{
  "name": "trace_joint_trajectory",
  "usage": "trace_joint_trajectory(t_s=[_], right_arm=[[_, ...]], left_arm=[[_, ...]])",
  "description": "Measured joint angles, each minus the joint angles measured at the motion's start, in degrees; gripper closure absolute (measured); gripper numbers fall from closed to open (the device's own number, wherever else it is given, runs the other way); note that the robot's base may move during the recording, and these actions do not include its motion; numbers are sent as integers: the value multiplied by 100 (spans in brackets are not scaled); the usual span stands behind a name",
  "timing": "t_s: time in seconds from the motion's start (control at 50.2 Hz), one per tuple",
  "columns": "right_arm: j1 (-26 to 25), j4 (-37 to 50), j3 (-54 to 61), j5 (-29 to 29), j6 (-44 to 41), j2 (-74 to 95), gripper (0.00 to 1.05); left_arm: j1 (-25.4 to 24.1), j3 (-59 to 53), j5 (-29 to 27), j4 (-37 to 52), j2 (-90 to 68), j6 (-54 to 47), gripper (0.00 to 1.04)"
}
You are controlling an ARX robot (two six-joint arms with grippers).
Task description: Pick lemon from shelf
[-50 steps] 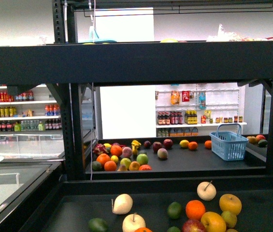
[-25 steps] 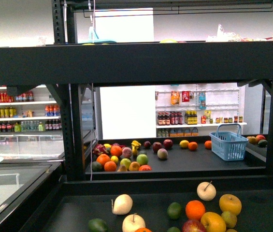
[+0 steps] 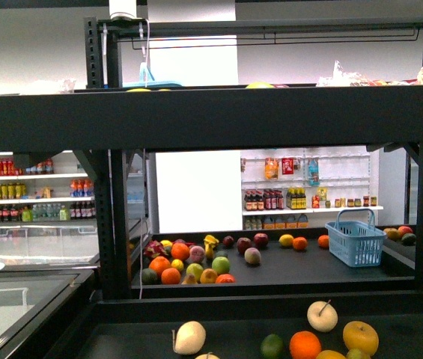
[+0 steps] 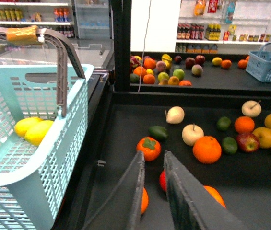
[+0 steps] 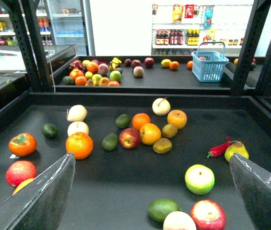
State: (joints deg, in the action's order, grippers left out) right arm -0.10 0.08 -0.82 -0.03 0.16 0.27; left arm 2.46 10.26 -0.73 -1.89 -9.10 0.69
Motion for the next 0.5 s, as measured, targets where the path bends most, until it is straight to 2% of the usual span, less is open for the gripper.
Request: trace_joint_trajectory(t_s=[0.04,0.06,0.498], right_arm=[[0,0,0,9,0,0,8],[0,0,0,4,-2,0,8],[0,0,0,0,0,0,8]], left_arm=[[-177,-61,-4,2,144,0,101],[-199,-85,11,7,179,9,103],[-216,-627,72,114,551,-17,102]])
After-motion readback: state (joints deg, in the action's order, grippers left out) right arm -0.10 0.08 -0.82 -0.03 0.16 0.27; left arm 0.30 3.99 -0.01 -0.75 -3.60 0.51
